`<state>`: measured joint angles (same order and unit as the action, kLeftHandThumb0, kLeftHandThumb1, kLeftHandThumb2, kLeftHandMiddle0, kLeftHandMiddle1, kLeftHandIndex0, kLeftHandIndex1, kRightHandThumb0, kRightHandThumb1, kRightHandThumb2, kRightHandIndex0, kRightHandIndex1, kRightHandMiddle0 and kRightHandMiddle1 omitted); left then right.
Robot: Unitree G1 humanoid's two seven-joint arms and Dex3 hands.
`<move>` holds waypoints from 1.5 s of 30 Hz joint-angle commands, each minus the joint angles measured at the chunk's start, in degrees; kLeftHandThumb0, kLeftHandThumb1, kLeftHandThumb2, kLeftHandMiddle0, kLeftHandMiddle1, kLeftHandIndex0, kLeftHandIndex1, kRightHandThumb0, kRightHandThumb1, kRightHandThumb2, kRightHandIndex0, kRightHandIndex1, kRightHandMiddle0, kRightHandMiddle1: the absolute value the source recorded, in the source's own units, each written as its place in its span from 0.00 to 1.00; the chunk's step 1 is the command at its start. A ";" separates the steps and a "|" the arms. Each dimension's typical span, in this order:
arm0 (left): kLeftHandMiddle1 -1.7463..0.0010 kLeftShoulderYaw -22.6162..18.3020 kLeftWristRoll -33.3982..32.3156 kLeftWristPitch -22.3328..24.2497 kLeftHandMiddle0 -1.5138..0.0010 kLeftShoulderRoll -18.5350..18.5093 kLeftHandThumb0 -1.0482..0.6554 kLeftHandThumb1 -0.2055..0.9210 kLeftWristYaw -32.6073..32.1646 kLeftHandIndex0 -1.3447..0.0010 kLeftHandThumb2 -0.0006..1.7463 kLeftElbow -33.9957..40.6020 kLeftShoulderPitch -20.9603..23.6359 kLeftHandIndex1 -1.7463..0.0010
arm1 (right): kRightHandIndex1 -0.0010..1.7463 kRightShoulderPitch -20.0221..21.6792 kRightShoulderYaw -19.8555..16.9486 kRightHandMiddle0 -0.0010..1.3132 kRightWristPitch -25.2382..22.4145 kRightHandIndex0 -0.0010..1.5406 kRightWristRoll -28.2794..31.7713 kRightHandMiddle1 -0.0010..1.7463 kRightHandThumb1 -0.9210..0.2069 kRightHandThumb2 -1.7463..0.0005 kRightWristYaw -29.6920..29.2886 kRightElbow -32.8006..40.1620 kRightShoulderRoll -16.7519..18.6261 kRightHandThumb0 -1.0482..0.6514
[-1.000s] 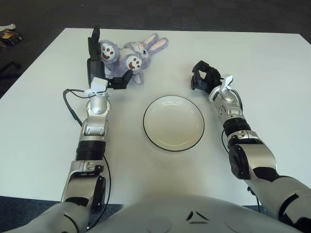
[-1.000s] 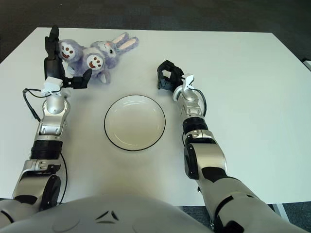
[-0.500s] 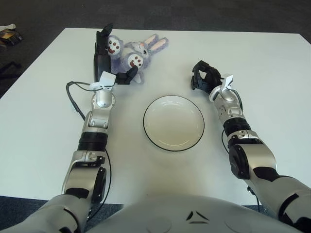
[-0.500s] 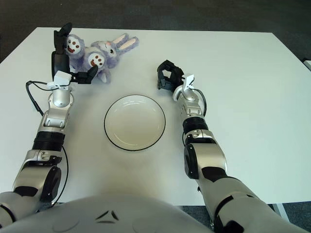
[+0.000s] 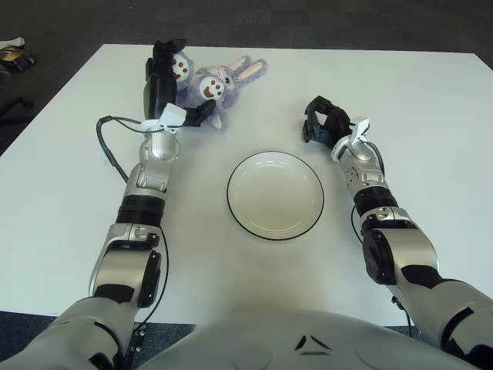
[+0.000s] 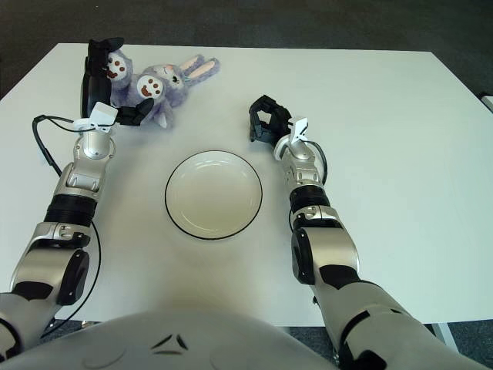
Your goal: Put the doll into the plate.
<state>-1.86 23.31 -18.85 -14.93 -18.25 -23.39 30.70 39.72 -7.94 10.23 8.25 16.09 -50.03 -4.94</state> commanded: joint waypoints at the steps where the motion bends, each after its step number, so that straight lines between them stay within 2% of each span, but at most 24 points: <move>1: 0.32 0.32 0.89 0.38 0.91 -0.82 0.47 0.20 -1.56 1.00 0.74 -1.41 1.52 0.15 | 1.00 -1.75 0.00 0.41 -1.41 0.70 0.09 1.00 0.45 0.31 -0.21 -0.31 0.27 0.35; 7: 0.15 1.25 3.80 1.86 0.85 -1.37 0.56 0.17 -4.84 0.99 0.79 -2.72 2.30 0.03 | 1.00 -1.85 0.03 0.41 -1.39 0.70 0.11 1.00 0.45 0.31 -0.10 -0.13 0.24 0.35; 11: 0.09 2.07 5.66 3.04 0.80 -1.89 0.60 0.19 -6.58 0.89 0.81 -3.27 2.60 0.01 | 1.00 -1.91 0.02 0.41 -1.41 0.70 0.18 1.00 0.46 0.31 0.07 0.01 0.21 0.35; 14: 0.08 2.47 6.14 3.21 0.66 -2.11 0.78 0.43 -7.47 0.80 0.69 -3.76 2.81 0.00 | 1.00 -1.97 0.06 0.41 -1.37 0.70 0.16 1.00 0.46 0.31 0.16 0.09 0.19 0.35; 17: 0.08 2.78 6.37 3.11 0.61 -2.25 0.84 0.50 -8.29 0.76 0.65 -4.16 2.97 0.00 | 1.00 -2.01 0.10 0.41 -1.33 0.70 0.13 1.00 0.45 0.31 0.19 0.15 0.17 0.35; 21: 0.05 3.21 6.97 2.92 0.59 -2.37 0.87 0.47 -9.89 0.68 0.70 -4.77 3.20 0.00 | 1.00 -2.08 0.17 0.41 -1.30 0.70 0.08 1.00 0.45 0.31 0.20 0.30 0.14 0.35; 28: 0.00 3.60 7.51 2.93 0.54 -2.28 0.92 0.36 -12.40 0.41 0.83 -5.49 3.48 0.00 | 1.00 -2.11 0.18 0.41 -1.53 0.69 0.27 1.00 0.44 0.32 0.12 0.45 0.15 0.35; 31: 0.00 3.75 8.14 4.11 0.52 -2.15 0.93 0.33 -13.39 0.35 0.86 -5.43 3.54 0.00 | 1.00 -2.08 0.14 0.41 -1.82 0.68 0.30 1.00 0.44 0.32 -0.11 0.52 0.18 0.35; 45: 0.00 2.60 3.04 5.51 0.49 -0.47 0.94 0.28 -10.95 0.27 0.89 -3.39 2.34 0.00 | 1.00 -2.28 0.33 0.40 -1.72 0.68 0.13 1.00 0.44 0.32 0.15 0.82 0.09 0.35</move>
<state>1.16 27.38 -14.31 -15.85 -30.08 -27.40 33.37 39.27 -7.56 9.60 8.26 16.12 -48.92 -4.94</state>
